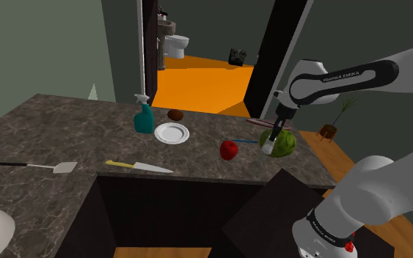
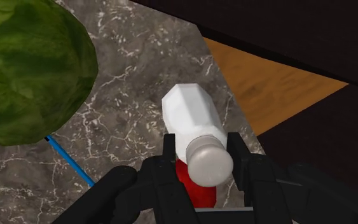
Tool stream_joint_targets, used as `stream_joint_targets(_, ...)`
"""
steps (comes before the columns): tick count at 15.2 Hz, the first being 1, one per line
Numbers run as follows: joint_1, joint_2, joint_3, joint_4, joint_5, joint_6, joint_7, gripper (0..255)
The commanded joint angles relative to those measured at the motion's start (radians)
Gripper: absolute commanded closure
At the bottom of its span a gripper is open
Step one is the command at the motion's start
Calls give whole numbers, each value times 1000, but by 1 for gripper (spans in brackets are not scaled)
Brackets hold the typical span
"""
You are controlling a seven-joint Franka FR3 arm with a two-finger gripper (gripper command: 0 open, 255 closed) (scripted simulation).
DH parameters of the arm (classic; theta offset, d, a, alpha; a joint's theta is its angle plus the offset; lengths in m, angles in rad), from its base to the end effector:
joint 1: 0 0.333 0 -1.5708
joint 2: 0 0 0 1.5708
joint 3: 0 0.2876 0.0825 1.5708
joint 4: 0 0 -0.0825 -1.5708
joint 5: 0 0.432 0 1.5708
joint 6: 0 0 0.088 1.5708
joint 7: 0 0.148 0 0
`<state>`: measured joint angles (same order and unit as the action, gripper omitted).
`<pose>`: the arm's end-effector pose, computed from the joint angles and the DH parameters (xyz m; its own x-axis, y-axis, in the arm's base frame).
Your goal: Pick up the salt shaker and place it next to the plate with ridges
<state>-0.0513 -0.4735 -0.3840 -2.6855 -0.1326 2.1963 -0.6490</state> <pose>0.3900 -0.1618 0.2721 0.9441 0.3295 0.0122 0.3294 -0.9412 -0.0753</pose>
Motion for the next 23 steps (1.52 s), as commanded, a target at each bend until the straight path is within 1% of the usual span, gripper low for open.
stream_joint_targets(1, 0, -16, 7, 17, 1, -34, 5, 255)
stream_joint_targets(5, -2, -48, 19, 51, 1, -99, 12, 255)
stream_joint_targets(6, -2, -49, 20, 52, 1, -101, 12, 255)
stream_joint_targets(14, 125, 114, 132, 169, 114, -54, 161, 255)
stream_joint_targets(18, 176, 211, 180, 255, 158, -42, 226, 255)
stream_joint_targets(23, 228, 341, 232, 387, 199, -41, 302, 255)
